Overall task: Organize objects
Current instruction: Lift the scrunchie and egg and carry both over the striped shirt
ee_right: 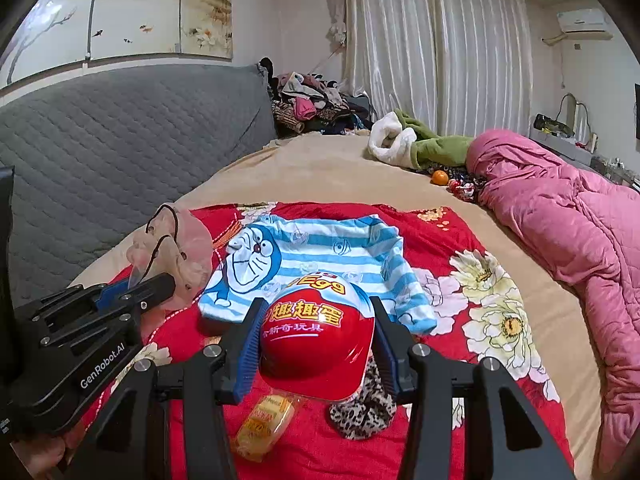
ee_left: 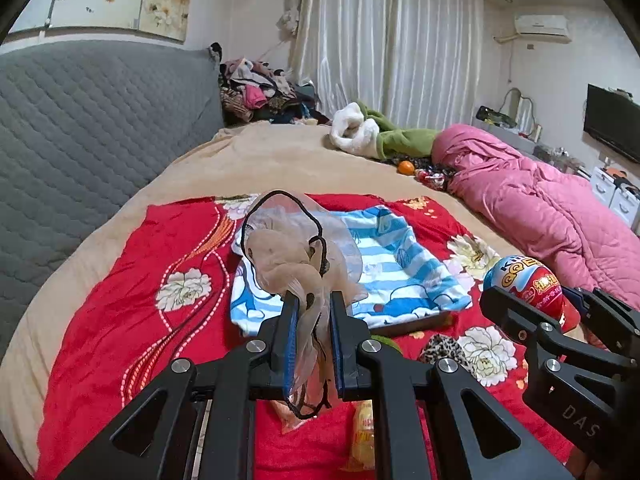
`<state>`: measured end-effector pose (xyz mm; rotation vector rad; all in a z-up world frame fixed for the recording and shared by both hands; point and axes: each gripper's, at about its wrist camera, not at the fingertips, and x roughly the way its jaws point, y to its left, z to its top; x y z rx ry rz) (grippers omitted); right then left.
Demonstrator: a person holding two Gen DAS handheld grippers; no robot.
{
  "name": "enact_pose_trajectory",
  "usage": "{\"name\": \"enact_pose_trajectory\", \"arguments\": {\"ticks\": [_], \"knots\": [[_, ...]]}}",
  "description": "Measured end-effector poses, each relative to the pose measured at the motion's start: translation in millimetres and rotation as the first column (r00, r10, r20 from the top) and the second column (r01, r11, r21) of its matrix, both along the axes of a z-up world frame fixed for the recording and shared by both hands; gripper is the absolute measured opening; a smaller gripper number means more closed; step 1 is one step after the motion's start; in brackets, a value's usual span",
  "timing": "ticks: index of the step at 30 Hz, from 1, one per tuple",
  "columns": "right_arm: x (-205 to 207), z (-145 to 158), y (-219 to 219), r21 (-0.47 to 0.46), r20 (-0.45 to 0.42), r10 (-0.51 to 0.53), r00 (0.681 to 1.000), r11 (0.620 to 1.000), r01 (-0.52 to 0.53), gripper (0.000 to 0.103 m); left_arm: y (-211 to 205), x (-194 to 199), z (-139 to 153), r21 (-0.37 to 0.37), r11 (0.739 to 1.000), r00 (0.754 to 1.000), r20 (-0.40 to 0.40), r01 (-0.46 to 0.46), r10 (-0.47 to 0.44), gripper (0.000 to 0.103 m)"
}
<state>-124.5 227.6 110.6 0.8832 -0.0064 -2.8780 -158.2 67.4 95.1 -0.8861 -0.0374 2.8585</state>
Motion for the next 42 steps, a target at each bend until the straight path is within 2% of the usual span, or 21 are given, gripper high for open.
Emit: {"name": "enact_pose_trajectory", "arguments": {"ticks": [13,29,42], "knots": [[-27.1,13.4,3.8,-0.002,-0.026,-0.001,1.000,1.000,0.001,0.049,1.6,-21.5,3.8,0.001,1.000,1.000,-0.001,-0.011,0.011,0.015],[-64.7,30.1,3.8,0.025,-0.056,0.002,0.998,1.000,0.000,0.049,3.7,-70.9,22.7,-0.015,1.000,0.999,-0.018,-0.027,0.027,0.015],[-112.5,23.5,5.3,0.023,-0.034,0.001,0.999,1.000,0.000,0.049,20.1,-122.3,3.3,-0.028,0.999,0.999,0.016,-0.030,0.030,0.015]]}}
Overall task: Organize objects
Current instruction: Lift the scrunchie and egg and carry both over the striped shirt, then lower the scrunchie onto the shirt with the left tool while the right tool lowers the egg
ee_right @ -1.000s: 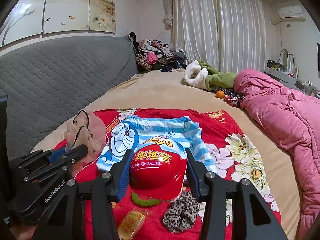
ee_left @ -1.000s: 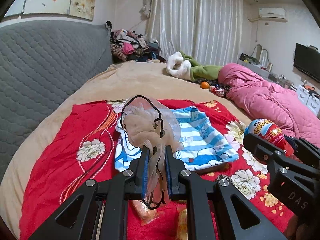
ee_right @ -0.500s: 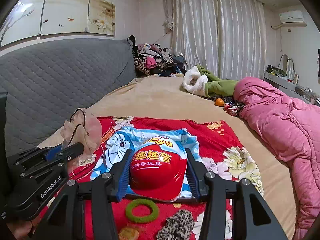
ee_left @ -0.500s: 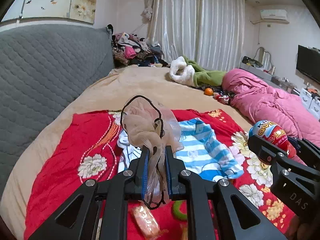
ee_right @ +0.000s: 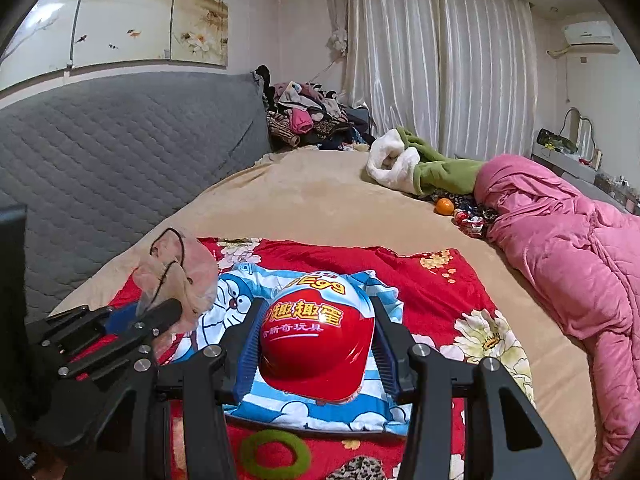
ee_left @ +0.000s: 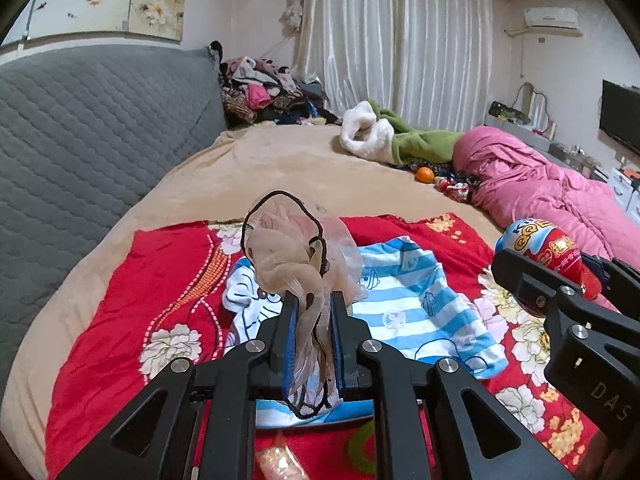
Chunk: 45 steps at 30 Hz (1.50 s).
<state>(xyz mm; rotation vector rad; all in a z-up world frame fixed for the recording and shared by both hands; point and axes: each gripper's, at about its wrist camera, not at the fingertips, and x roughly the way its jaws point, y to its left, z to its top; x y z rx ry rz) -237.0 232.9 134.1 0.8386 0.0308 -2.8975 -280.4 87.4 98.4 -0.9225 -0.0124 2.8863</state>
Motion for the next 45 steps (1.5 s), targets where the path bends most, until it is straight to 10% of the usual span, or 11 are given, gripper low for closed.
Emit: {"name": "enact_pose_trajectory", "arguments": {"ticks": [45], "knots": [[-140.1,-137.2,4.0,0.006,0.296,-0.001,0.955,1.000,-0.001,0.049,13.8,-134.3,-125.4,-0.030,0.999,0.979,0.203,-0.020,0.025,0.015]]}}
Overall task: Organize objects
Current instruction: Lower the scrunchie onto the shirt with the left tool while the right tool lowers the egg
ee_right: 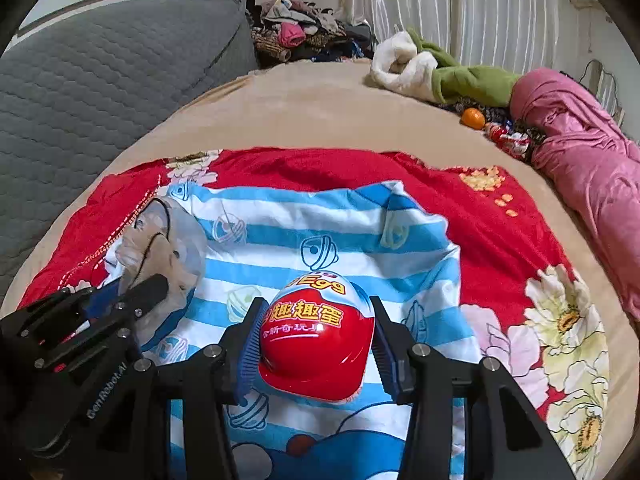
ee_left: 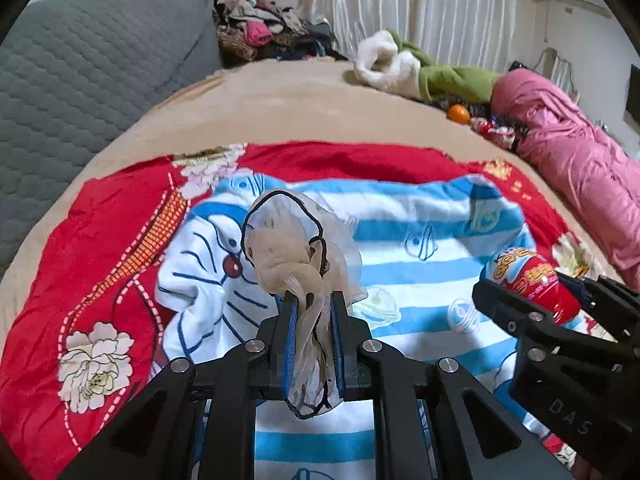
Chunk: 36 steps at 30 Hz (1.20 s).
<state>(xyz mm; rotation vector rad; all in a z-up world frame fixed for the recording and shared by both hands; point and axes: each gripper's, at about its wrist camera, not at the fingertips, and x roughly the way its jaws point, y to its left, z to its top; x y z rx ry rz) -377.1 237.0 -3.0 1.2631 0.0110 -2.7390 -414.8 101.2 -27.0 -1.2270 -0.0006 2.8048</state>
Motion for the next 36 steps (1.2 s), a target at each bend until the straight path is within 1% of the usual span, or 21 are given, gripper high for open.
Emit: {"name": "enact_pose_trajectory", "arguments": {"ticks": [2,5,9,15,18,20,23,26,28,33,36], "knots": [[-3.3,-3.0,1.1,-0.011,0.014,-0.002,1.000,1.000,0.002,0.049,-0.8,-3.1,-4.2,0.004,1.000,1.000,0.012,-0.003,0.003,0.015],[-7.1,-6.7,-0.8,-0.002,0.024,0.000,1.000,1.000,0.000,0.049,-3.2,-7.6,-8.0,0.017,1.000,1.000,0.020,-0.012,0.012,0.015],[-12.0,-11.3,-3.1,0.011,0.034,0.000,0.999,1.000,0.000,0.049,-1.2,-11.5,-12.1,0.006,1.000,1.000,0.026,-0.010,0.010,0.015],[-22.4,-21.4,-1.1,-0.012,0.066,-0.006,0.998,1.000,0.007,0.049,0.9,-16.9,-20.2,-0.012,1.000,0.999,0.044,-0.016,0.016,0.016],[-25.0,-26.6,-2.0,-0.009,0.076,-0.005,0.997,1.000,0.005,0.049,2.5,-18.7,-23.6,-0.029,0.999,0.999,0.047,-0.017,0.019,0.019],[-25.9,-29.5,-2.0,-0.003,0.080,-0.008,0.997,1.000,0.009,0.049,2.4,-20.5,-25.9,-0.023,1.000,0.998,0.057,-0.018,0.019,0.019],[-26.5,-32.4,-2.4,0.010,0.086,-0.011,0.996,1.000,0.010,0.049,3.2,-22.8,-30.3,-0.034,0.999,0.997,0.072,-0.016,0.019,0.020],[-27.0,-34.2,-2.4,0.023,0.089,-0.013,0.996,1.000,0.011,0.049,1.7,-25.7,-34.3,-0.024,0.999,0.996,0.090,-0.021,0.024,0.022],[-27.6,-36.1,-2.7,0.024,0.094,-0.013,0.996,1.000,0.011,0.049,0.6,-26.8,-36.4,-0.021,1.000,0.994,0.102,-0.023,0.025,0.026],[-28.2,-40.4,-4.4,0.035,0.106,-0.010,0.994,0.999,0.006,0.049,2.5,-28.5,-41.5,-0.024,1.000,0.991,0.134,-0.013,0.016,0.029],[-29.0,-42.9,-5.2,0.042,0.115,-0.009,0.993,0.999,0.005,0.049,2.2,-28.9,-44.9,-0.016,1.000,0.987,0.158,-0.011,0.013,0.035]]}}
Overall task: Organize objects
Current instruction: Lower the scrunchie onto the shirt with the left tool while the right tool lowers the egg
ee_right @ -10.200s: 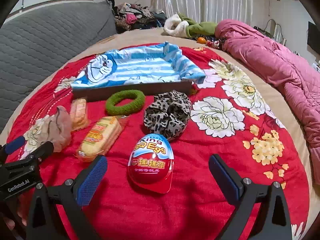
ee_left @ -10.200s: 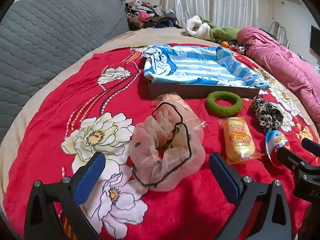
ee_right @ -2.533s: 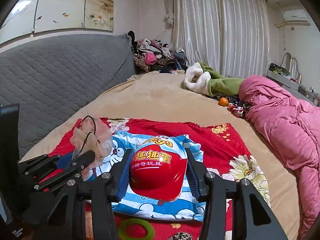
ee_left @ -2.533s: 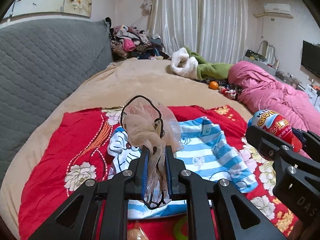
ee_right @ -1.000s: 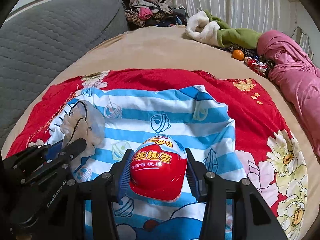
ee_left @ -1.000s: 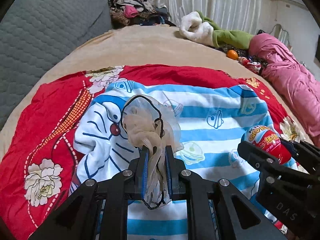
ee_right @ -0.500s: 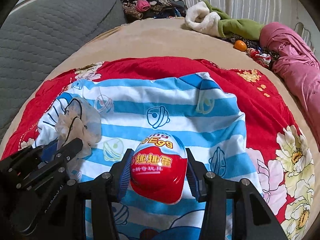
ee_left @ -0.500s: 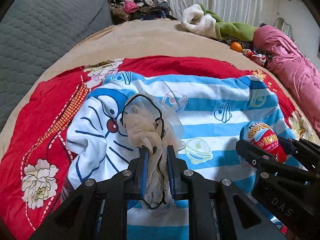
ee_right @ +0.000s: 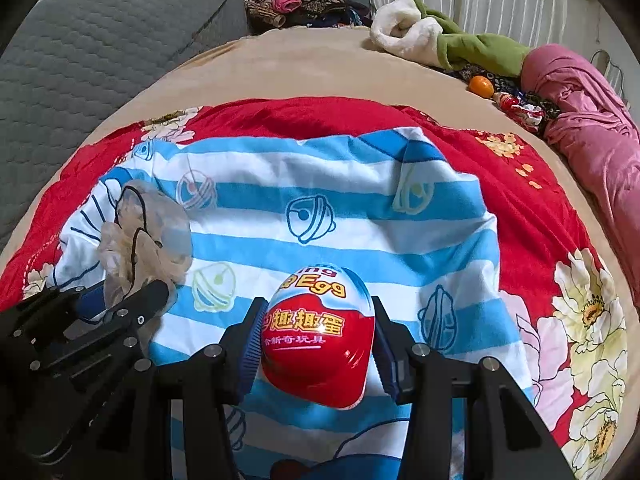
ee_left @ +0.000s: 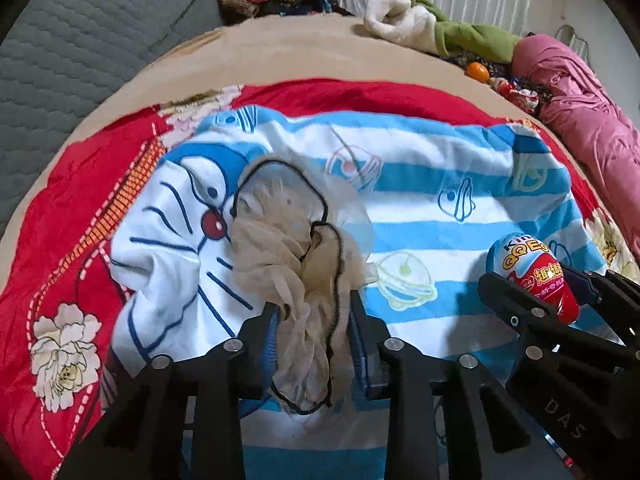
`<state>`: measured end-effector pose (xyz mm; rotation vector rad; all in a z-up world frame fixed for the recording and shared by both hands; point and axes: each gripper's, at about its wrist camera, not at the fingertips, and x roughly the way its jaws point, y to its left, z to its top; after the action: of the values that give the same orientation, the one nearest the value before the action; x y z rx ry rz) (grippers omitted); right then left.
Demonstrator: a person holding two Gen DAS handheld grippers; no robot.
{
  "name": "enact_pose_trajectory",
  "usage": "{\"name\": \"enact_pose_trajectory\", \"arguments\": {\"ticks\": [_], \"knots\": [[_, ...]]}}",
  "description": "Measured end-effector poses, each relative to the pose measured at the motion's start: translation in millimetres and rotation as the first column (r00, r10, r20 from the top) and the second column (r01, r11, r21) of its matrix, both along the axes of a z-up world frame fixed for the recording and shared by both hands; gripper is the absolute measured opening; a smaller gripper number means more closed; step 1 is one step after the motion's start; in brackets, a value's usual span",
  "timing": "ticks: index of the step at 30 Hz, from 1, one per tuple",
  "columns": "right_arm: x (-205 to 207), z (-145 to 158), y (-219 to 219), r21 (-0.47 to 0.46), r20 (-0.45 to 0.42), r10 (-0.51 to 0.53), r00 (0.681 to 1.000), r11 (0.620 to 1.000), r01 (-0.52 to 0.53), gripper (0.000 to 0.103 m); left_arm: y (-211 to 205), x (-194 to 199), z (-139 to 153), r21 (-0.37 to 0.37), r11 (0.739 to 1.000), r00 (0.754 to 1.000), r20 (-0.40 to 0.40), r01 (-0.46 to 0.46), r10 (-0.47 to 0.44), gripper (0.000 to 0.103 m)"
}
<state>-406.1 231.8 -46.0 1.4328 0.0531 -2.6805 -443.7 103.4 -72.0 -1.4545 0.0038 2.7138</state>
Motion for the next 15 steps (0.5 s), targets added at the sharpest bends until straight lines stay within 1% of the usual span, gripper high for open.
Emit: {"name": "enact_pose_trajectory", "arguments": {"ticks": [2,7,12,13,15], "knots": [[-0.8,-3.1,0.6,-0.001,0.014,-0.003,1.000,1.000,0.003,0.049,-0.1,0.6,-0.8,0.000,1.000,1.000,0.003,0.001,-0.001,0.037],[-0.8,-4.9,1.2,0.000,0.029,-0.001,1.000,1.000,0.001,0.049,1.2,1.2,-2.3,-0.011,1.000,1.000,0.015,0.008,-0.007,0.048],[0.1,-5.9,0.8,0.006,0.041,0.000,0.999,1.000,-0.001,0.049,-0.5,1.8,-2.2,-0.015,1.000,1.000,0.020,0.004,-0.004,0.054],[0.7,-6.1,0.7,0.006,0.043,-0.001,0.999,1.000,0.000,0.049,-1.0,1.9,-2.2,-0.017,1.000,1.000,0.022,0.003,-0.003,0.057],[1.2,-6.2,0.7,0.008,0.049,0.001,0.999,1.000,-0.002,0.050,-1.6,3.0,-2.1,-0.030,1.000,1.000,0.025,0.000,0.000,0.060]]}}
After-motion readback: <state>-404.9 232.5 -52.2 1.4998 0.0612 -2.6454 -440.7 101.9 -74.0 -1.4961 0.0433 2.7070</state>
